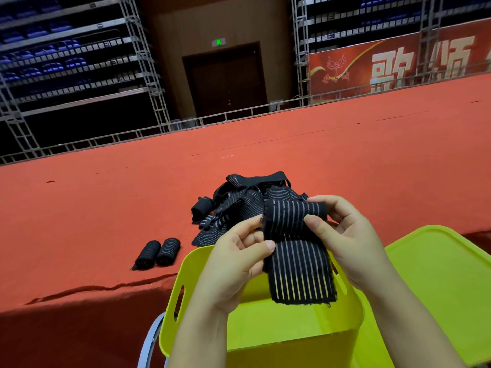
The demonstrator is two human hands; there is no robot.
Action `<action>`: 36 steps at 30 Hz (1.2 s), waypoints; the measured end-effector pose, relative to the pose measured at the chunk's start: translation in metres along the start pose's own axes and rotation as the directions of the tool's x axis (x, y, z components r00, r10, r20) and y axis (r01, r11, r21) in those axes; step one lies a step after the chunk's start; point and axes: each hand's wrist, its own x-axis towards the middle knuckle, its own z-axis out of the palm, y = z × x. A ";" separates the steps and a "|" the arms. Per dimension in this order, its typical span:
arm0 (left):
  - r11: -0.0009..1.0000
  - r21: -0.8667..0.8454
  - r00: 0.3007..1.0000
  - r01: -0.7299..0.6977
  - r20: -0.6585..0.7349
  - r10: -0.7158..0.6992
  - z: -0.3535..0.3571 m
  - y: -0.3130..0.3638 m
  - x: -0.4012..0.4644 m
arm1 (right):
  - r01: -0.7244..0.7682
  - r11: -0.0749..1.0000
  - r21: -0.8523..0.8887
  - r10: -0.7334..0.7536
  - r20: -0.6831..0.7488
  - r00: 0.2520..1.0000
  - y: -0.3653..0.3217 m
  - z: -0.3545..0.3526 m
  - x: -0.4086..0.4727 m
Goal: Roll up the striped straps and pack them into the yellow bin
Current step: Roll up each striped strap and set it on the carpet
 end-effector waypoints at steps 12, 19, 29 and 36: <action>0.998 -0.063 0.996 -0.020 -0.087 0.015 0.004 -0.005 0.005 | 0.076 0.990 -0.117 -0.055 0.169 0.984 -0.003 -0.002 -0.005; 0.995 -0.029 0.994 -0.096 -0.049 0.094 -0.002 -0.009 0.005 | -0.267 0.964 0.014 0.258 0.217 0.942 -0.001 -0.002 -0.004; 0.986 -0.167 1.000 -0.005 -0.024 0.001 0.000 -0.001 0.004 | -0.168 0.984 0.052 0.161 0.122 0.979 0.002 -0.002 -0.004; 0.989 -0.147 0.994 -0.013 -0.106 -0.002 0.002 -0.005 0.006 | -0.107 0.993 -0.051 0.113 0.149 0.982 0.008 0.002 -0.007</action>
